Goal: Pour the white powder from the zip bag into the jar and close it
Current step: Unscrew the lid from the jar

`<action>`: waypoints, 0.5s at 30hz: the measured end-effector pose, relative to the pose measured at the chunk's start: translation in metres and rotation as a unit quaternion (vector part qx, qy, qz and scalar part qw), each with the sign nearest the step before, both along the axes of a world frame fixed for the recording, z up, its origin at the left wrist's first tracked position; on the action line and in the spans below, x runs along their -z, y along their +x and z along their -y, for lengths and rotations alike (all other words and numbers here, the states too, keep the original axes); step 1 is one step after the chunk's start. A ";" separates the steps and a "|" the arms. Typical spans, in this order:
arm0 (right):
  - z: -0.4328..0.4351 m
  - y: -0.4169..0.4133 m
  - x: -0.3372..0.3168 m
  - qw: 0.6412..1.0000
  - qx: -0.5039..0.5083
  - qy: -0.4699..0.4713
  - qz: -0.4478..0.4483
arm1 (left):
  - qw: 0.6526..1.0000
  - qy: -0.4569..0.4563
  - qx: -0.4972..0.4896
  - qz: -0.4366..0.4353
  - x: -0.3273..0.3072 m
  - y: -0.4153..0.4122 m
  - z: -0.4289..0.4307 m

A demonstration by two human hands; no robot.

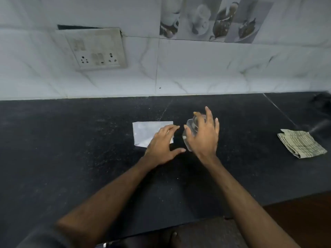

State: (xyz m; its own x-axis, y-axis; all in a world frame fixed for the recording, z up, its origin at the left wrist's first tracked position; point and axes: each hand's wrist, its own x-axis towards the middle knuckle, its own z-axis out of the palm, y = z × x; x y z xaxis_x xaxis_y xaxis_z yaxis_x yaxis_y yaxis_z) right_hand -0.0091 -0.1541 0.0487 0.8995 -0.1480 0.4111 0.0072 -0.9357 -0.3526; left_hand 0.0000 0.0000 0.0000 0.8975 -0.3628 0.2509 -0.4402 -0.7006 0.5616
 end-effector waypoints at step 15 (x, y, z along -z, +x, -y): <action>0.038 0.020 0.018 0.994 -0.054 0.062 -0.067 | 0.971 -0.218 -0.006 -0.096 -0.009 0.025 0.061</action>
State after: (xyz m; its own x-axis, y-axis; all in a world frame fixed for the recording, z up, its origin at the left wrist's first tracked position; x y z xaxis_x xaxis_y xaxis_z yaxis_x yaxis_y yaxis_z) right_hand 0.0112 -0.1919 0.0305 0.9582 -0.0895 0.2719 0.0509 -0.8815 -0.4695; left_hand 0.0251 -0.0607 0.0086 0.9466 -0.2483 0.2055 -0.2908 -0.3830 0.8768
